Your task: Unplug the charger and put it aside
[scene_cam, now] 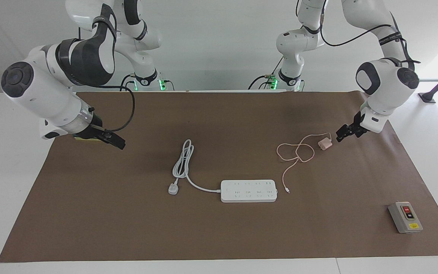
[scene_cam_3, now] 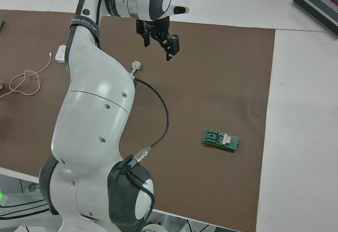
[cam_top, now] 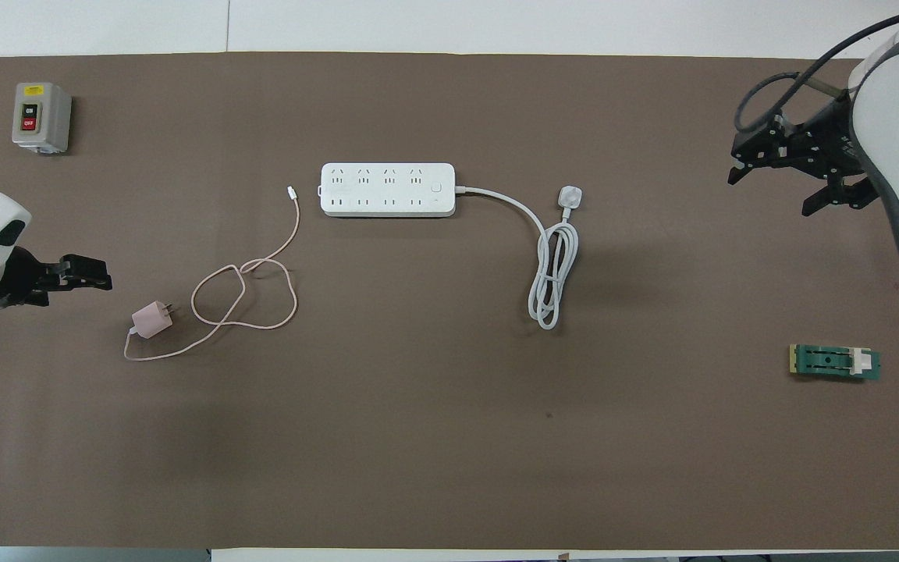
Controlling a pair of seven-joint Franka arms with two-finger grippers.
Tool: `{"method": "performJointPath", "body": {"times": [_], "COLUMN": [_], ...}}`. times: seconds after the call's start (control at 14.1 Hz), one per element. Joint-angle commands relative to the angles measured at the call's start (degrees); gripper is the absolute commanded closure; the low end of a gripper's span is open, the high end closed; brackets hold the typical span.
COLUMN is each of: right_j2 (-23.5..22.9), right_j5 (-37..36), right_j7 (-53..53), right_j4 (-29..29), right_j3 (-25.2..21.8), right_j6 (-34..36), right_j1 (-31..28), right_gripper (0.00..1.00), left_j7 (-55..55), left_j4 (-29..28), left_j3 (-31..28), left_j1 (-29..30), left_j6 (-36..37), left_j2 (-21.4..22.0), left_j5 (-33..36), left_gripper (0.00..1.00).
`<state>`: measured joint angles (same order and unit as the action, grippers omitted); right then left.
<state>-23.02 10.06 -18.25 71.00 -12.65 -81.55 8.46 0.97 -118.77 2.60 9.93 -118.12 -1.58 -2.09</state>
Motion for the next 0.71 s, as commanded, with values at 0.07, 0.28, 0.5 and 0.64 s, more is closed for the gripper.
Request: {"method": "performJointPath", "body": {"times": [0.07,0.28,0.5,0.64], "right_j2": [3.6,6.5,11.2,15.7], "right_j5": [-5.6,-7.2,-8.1,-8.6], "right_j7": [17.4,25.7,29.7,30.0], "right_j4": [2.0,2.1,3.5,6.2], "right_j3": [0.4,0.8,1.6,4.9], "right_j6": [-0.5,-0.5,-0.4,-0.5], "right_j1": [-1.0,-2.7,-4.4,-7.6], "right_gripper": [0.00,0.00,0.00,0.00], "left_j7": [-0.5,1.5,7.2,8.4], "left_j4": [10.4,20.4,27.6,28.9], "left_j3": [0.2,0.3,0.8,1.3], "left_j1": [0.0,-0.3,-1.0,-1.8], "left_j6": [10.3,17.6,23.4,26.1], "left_j2": [0.4,-0.2,-0.4,0.5], "left_j5": [-0.5,-0.4,0.0,0.0], "left_gripper": [0.00,0.00,0.00,0.00]}}
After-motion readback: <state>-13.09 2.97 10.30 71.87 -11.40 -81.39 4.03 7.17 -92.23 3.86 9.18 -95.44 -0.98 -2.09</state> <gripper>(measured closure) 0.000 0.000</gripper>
